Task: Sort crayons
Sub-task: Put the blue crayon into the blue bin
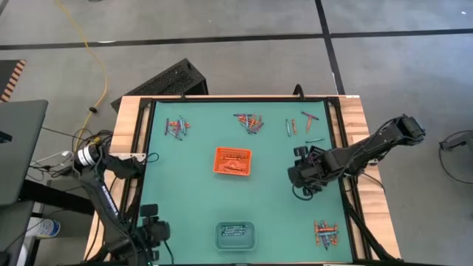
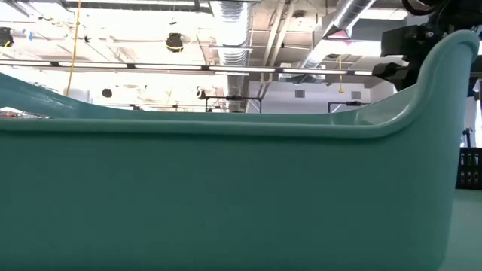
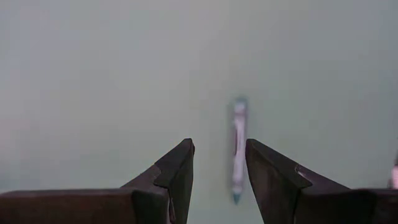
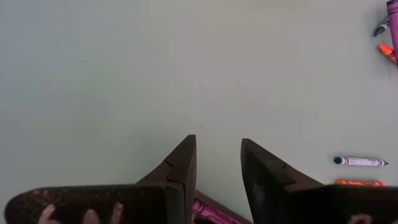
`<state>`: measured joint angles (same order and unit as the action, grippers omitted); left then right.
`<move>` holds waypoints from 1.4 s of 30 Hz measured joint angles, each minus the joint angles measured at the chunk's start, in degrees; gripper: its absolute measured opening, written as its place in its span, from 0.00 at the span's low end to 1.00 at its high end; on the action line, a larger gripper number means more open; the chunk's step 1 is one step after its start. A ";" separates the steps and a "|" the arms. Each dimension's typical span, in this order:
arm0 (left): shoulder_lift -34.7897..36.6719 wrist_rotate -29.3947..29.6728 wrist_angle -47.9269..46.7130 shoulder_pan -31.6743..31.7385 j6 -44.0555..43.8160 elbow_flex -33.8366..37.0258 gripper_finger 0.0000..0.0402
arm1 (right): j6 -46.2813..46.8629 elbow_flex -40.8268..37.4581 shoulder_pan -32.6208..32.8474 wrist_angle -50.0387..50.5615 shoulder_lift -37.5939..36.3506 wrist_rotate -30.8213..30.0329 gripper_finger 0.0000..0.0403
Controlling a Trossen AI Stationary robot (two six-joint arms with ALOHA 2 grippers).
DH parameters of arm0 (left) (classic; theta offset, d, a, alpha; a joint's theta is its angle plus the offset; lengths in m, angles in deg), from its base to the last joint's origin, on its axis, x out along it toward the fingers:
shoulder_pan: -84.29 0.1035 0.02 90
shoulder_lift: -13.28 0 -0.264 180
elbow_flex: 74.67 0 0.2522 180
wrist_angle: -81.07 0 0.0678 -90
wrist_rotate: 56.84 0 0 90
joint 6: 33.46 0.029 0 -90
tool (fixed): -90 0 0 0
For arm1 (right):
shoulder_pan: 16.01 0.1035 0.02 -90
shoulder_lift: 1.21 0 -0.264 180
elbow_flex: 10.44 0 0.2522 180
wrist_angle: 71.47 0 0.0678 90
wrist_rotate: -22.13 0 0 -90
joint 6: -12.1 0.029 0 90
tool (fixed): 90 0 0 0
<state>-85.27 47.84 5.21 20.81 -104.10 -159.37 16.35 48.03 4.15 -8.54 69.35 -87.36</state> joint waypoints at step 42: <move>0.17 -5.56 24.43 0.53 -0.31 16.74 0.02 | 0.37 0.00 0.07 -1.33 0.00 -0.09 0.29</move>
<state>-85.09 42.29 29.64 21.35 -104.40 -142.63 16.72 48.03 4.22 -9.87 69.35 -87.45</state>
